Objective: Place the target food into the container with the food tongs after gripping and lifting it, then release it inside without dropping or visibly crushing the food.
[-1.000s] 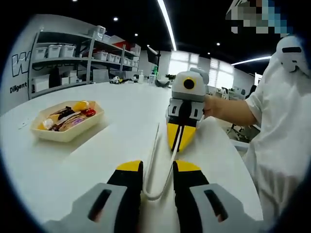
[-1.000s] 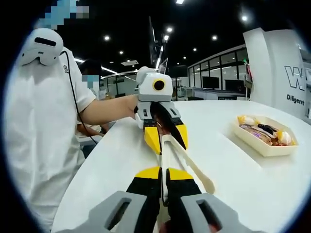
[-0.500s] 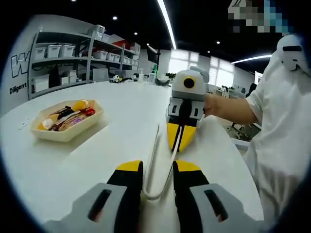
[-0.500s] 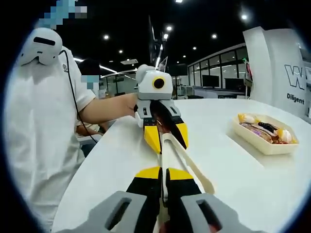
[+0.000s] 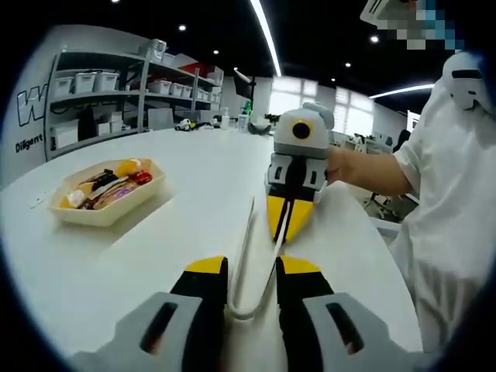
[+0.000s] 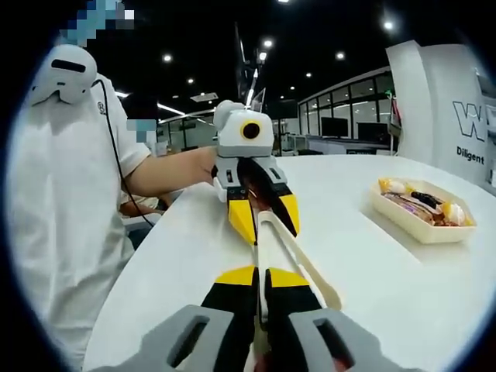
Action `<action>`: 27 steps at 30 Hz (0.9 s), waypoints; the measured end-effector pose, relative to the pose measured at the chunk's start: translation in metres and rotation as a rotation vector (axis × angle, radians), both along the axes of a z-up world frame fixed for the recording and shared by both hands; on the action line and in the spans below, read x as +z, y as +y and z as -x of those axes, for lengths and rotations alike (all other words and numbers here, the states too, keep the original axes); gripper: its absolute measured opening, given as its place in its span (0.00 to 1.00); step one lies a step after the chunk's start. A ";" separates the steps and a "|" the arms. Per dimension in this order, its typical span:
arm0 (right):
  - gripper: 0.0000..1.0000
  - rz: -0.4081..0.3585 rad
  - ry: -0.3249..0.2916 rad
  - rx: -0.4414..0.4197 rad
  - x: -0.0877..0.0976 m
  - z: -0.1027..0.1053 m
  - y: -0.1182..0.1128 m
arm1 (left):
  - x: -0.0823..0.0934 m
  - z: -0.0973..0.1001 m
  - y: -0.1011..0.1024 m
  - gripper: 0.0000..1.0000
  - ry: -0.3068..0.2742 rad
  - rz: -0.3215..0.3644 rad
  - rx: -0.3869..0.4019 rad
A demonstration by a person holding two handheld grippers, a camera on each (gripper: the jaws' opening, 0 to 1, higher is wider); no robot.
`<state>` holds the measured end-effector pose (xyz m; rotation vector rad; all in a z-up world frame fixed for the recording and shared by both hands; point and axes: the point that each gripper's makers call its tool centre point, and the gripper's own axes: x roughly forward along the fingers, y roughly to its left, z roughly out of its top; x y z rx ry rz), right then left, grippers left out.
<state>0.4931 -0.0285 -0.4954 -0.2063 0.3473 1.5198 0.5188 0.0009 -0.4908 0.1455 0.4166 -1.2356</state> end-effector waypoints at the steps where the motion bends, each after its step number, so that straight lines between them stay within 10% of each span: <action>1: 0.00 0.001 0.000 0.000 0.000 0.000 0.000 | 0.000 0.000 0.000 0.24 -0.001 -0.002 0.001; 27: 0.00 0.012 0.007 -0.009 -0.003 -0.001 0.000 | -0.004 0.000 0.000 0.24 -0.021 -0.043 0.005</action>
